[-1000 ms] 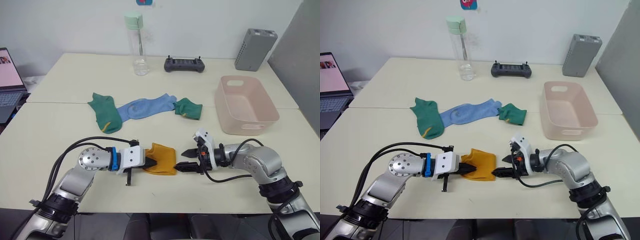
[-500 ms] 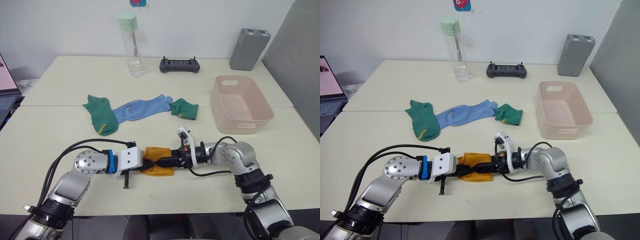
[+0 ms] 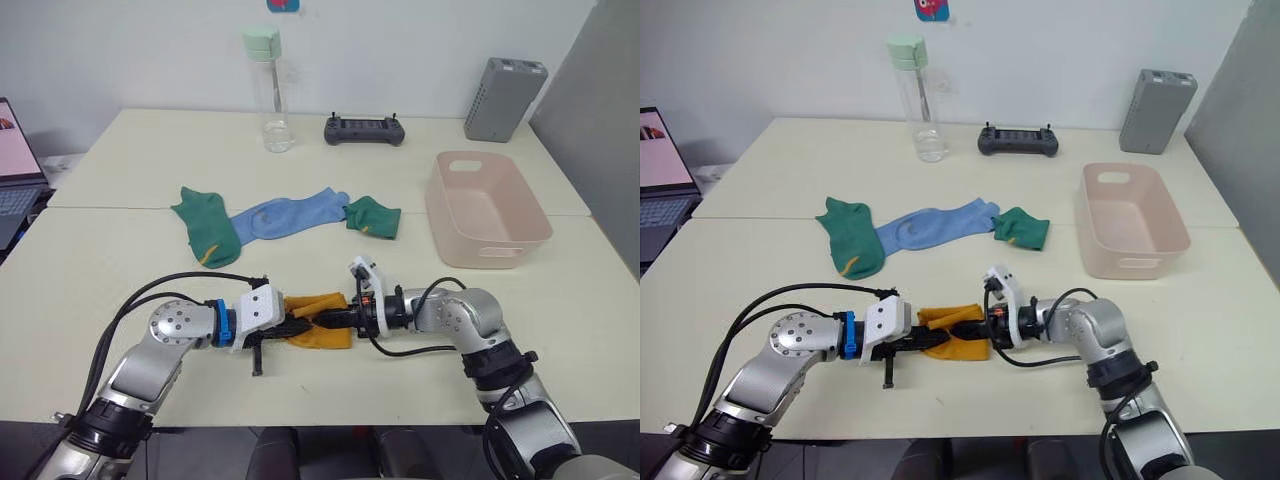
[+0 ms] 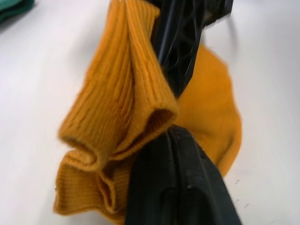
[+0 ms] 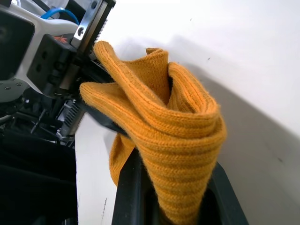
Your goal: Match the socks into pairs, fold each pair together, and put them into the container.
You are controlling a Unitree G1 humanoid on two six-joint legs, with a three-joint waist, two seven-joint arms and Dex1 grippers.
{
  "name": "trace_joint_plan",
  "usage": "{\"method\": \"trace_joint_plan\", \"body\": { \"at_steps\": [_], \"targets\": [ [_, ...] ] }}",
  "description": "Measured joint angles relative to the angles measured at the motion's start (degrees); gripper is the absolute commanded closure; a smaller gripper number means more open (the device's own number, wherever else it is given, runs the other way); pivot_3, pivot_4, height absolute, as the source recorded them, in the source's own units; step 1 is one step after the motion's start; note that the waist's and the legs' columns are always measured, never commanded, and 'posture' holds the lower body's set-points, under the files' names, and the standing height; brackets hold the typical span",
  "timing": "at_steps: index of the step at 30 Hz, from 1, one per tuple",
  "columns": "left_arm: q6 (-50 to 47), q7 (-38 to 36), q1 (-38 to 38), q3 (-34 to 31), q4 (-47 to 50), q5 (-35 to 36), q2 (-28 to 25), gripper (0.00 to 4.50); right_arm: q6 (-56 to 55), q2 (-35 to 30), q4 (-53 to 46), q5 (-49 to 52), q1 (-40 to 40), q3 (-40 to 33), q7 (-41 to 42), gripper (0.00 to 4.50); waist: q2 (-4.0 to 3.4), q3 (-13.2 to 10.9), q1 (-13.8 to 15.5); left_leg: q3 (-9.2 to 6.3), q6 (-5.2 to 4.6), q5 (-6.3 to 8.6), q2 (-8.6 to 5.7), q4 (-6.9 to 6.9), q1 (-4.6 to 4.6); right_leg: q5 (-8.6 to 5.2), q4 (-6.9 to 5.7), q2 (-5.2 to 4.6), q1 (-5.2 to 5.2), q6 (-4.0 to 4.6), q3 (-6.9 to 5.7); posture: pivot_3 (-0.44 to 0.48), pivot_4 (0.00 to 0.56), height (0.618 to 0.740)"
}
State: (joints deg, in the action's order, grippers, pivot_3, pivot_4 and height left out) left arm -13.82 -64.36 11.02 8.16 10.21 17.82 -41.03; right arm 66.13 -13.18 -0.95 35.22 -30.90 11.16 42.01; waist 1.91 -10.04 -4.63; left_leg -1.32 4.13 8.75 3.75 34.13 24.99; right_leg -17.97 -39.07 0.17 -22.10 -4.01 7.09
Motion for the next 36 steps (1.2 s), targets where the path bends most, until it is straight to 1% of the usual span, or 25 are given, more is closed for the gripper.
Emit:
{"method": "trace_joint_plan", "body": {
  "at_steps": [1,2,4,5,7,9,11,13,15,17,18,20,22,25,28,30,31,36],
  "targets": [
    [-3.43,0.1,0.91,-1.33,1.65,3.15,0.01,3.27,0.8,-1.07,-1.82,0.8,-0.03,-1.97,-0.49,4.5,-0.01,-0.06,0.1,-0.02,0.0,0.0,0.0,0.04,0.08,0.07,-0.01,0.0,-0.04,-0.13,-0.03,0.0,0.15,0.74],
    [-8.17,0.69,3.24,-3.37,3.83,7.54,0.0,2.96,1.83,-3.14,-4.37,2.3,-0.62,-5.45,-1.11,4.5,0.01,-0.13,0.35,-0.06,0.0,0.0,0.0,0.08,0.2,0.07,0.0,0.0,-0.1,-0.15,-0.08,0.0,0.15,0.74],
    [-13.83,2.62,7.88,-6.08,6.02,12.3,0.48,2.31,2.81,-6.82,-7.16,4.01,-3.73,-10.78,-2.15,4.5,-0.03,-0.16,0.5,-0.07,0.0,0.0,-0.03,0.12,0.26,0.07,0.02,0.0,-0.12,-0.16,-0.09,0.0,0.15,0.74],
    [-16.02,3.96,10.5,-6.95,6.67,14.12,1.27,2.0,3.0,-8.91,-8.18,4.43,-6.05,-13.4,-2.5,4.5,-0.04,-0.16,0.52,-0.06,0.0,0.0,-0.03,0.12,0.26,0.07,0.06,0.0,-0.11,-0.16,-0.08,0.0,0.15,0.74],
    [-19.43,7.23,15.67,-7.47,7.22,16.52,4.75,1.35,2.73,-14.02,-8.77,4.74,-10.08,-17.25,-2.37,4.5,-0.04,-0.17,0.8,-0.06,0.0,0.0,-0.04,0.1,0.27,0.07,0.1,0.0,-0.1,-0.16,-0.1,0.0,0.15,0.74],
    [-21.53,10.45,19.71,-7.24,7.0,17.54,8.13,0.72,0.02,-19.92,-8.06,3.44,-12.75,-18.22,-0.87,4.5,-0.04,-0.17,1.08,-0.05,0.0,0.01,-0.05,0.06,0.27,0.05,0.11,0.0,-0.1,-0.13,-0.1,0.0,0.15,0.74],
    [-22.24,13.88,24.94,-6.12,5.7,17.25,12.21,0.1,-7.23,-27.6,-3.13,-2.31,-15.1,-15.81,1.59,4.5,0.0,-0.2,1.46,-0.06,0.0,0.01,-0.06,0.07,0.32,0.05,0.17,0.0,-0.12,-0.13,-0.11,0.0,0.15,0.74],
    [-21.49,17.52,30.41,-4.69,3.19,14.91,16.7,0.04,-20.42,-34.4,6.7,-12.5,-19.17,-10.55,2.66,4.5,-0.06,-0.31,1.73,0.02,-0.01,0.01,-0.15,0.15,0.36,0.06,0.2,-0.08,-0.15,-0.17,-0.06,0.0,0.15,0.74],
    [-19.2,20.59,33.89,-2.95,1.56,11.95,20.09,0.04,-33.2,-36.82,16.41,-21.35,-23.33,-7.58,2.85,4.5,-0.06,-0.31,1.46,0.09,0.0,0.02,-0.17,0.14,0.33,0.08,0.31,-0.1,-0.09,-0.2,0.04,0.0,0.15,0.74],
    [-17.24,23.07,35.21,-1.31,-1.39,8.93,23.01,0.04,-44.73,-36.9,24.9,-28.26,-26.13,-3.93,3.01,4.5,-0.07,-0.3,0.75,0.19,-0.01,0.02,-0.15,0.09,0.19,0.1,0.27,-0.09,-0.07,-0.18,0.15,0.0,0.15,0.74],
    [-16.33,23.86,35.29,-0.24,-2.71,7.56,24.16,0.04,-50.45,-36.83,29.32,-31.9,-27.03,-1.46,2.87,4.5,-0.07,-0.3,0.4,0.19,-0.01,0.02,-0.16,0.05,0.15,0.2,0.21,-0.09,-0.07,-0.01,0.16,0.0,0.15,0.74],
    [-14.78,24.92,35.29,1.58,-4.98,5.33,25.82,0.04,-60.32,-36.23,38.07,-39.08,-28.31,3.27,1.8,4.5,-0.1,-0.34,0.11,0.18,0.0,0.01,-0.16,-0.05,0.13,0.24,0.14,-0.09,-0.12,0.07,0.15,0.0,0.15,0.74],
    [-14.02,25.46,35.37,1.8,-6.18,4.08,27.05,0.04,-68.64,-35.94,45.43,-45.78,-29.3,7.86,0.71,4.5,-0.27,-0.45,-0.03,0.21,0.0,0.0,-0.17,-0.09,0.14,0.25,0.13,-0.1,-0.15,0.08,0.17,0.0,0.15,0.74],
    [-13.4,25.76,35.42,2.11,-6.28,3.32,28.18,0.04,-77.22,-34.91,53.49,-52.26,-31.15,11.51,-0.44,4.5,-0.42,-0.54,-0.06,0.24,0.02,0.0,-0.18,-0.13,0.14,0.25,0.13,-0.12,-0.15,0.09,0.17,0.0,0.15,0.74],
    [-13.43,25.69,35.15,2.9,-5.85,3.04,28.94,0.04,-83.21,-33.53,58.8,-56.55,-33.24,13.58,-0.83,4.5,-0.42,-0.54,-0.05,0.21,0.03,-0.01,-0.18,-0.13,0.12,0.25,0.12,-0.12,-0.12,0.1,0.14,0.0,0.15,0.74],
    [-13.52,25.66,34.62,2.93,-4.97,2.96,28.96,0.0,-86.16,-32.9,61.32,-58.53,-34.05,14.57,-0.68,3.77,-0.42,-0.54,-0.01,0.2,0.03,-0.01,-0.19,-0.13,0.1,0.25,0.11,-0.14,-0.08,0.1,0.13,0.0,0.15,0.74],
    [-13.65,25.6,34.44,2.93,-4.73,2.82,28.88,0.0,-87.06,-32.69,62.52,-58.89,-34.47,14.67,-0.16,3.5,-0.43,-0.54,0.02,0.19,0.03,-0.01,-0.2,-0.12,0.09,0.25,0.1,-0.15,-0.06,0.1,0.12,0.0,0.15,0.74],
    [-14.45,25.04,33.96,2.92,-3.92,2.39,28.16,0.0,-89.98,-32.96,64.64,-59.44,-36.45,14.66,6.03,1.76,-0.43,-0.55,0.01,0.16,0.03,-0.01,-0.28,-0.08,-0.03,0.26,0.08,-0.21,0.09,0.08,0.09,0.0,0.15,0.74]
  ]
}}
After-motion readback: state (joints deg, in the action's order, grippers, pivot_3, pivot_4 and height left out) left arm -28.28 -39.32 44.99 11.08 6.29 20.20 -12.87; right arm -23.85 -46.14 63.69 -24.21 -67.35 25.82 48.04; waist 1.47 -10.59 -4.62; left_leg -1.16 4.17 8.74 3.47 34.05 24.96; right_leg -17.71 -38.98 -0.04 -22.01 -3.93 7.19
